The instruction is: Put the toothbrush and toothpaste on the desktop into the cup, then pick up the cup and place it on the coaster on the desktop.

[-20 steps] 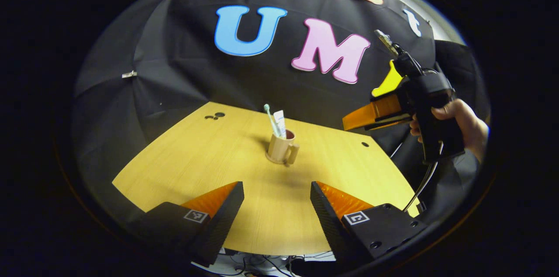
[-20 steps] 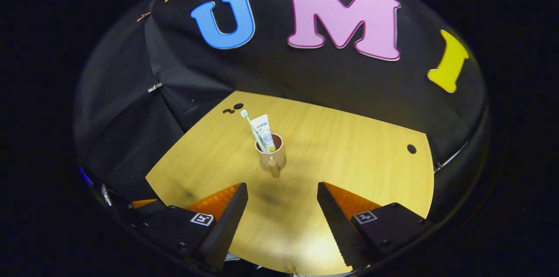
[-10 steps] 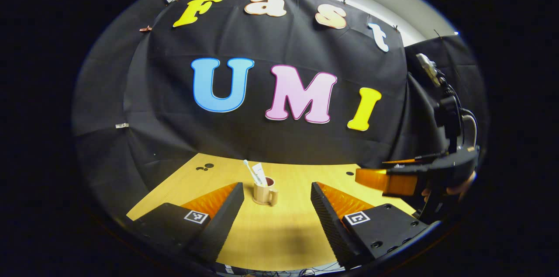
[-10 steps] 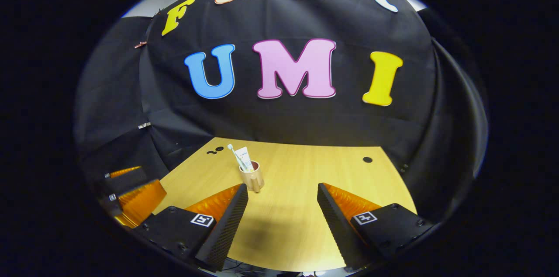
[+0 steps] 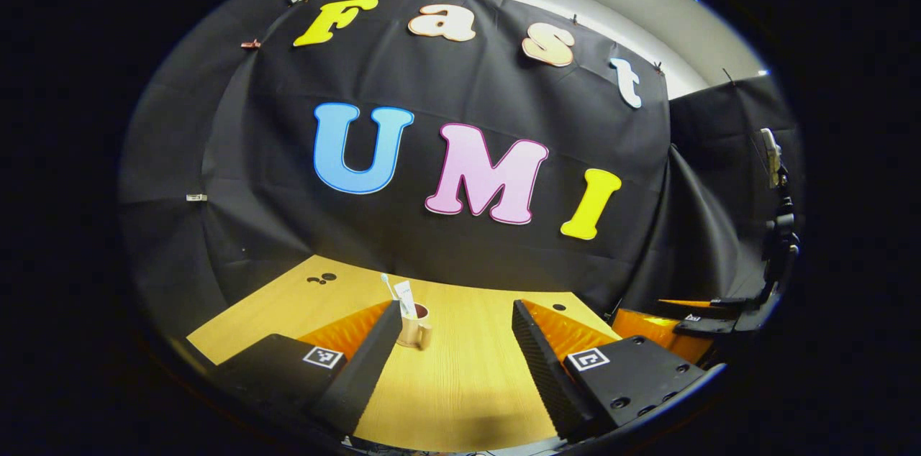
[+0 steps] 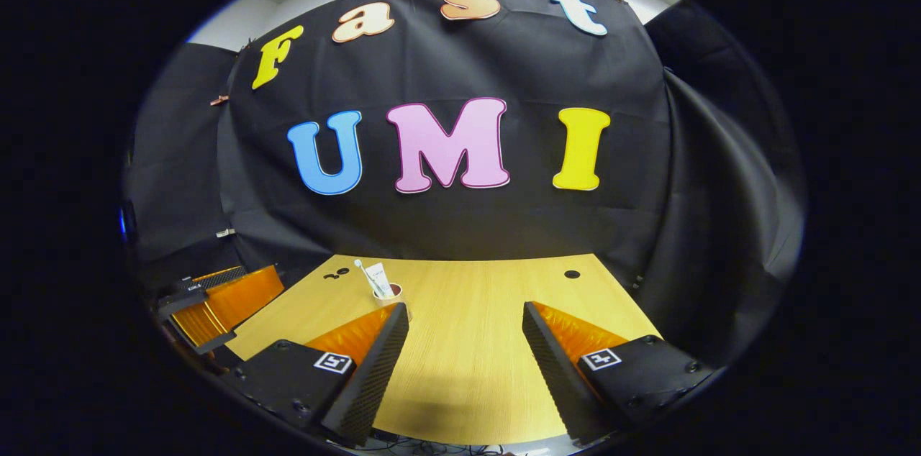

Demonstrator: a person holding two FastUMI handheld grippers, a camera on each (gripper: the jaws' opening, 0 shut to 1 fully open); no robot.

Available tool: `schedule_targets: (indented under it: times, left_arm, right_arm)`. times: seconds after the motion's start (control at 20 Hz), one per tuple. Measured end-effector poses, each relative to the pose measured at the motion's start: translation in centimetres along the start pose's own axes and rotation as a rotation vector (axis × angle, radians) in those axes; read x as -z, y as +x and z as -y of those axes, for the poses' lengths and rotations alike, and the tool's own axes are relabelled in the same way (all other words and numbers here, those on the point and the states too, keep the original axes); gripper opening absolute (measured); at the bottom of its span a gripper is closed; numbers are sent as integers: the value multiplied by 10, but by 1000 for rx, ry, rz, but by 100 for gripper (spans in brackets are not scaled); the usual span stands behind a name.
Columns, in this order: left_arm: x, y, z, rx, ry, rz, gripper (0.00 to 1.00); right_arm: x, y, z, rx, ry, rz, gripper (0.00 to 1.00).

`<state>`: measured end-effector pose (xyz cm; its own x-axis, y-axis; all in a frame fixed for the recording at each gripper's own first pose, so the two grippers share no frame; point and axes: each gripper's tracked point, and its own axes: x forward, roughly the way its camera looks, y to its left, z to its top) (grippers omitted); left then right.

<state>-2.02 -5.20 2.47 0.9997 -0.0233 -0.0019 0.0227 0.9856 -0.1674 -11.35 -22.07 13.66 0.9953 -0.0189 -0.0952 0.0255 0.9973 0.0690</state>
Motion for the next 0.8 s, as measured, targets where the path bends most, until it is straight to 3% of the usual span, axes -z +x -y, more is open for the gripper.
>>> schedule_targets:
  times: [0.6,0.8]
  left_arm:
    - [10,1,-8,-54,78,-32,97]
    - [-2,-3,-12,-27,69,-14,98]
  right_arm:
    - [5,13,-13,-40,-9,-21,98]
    - [8,17,-32,-42,21,-34,98]
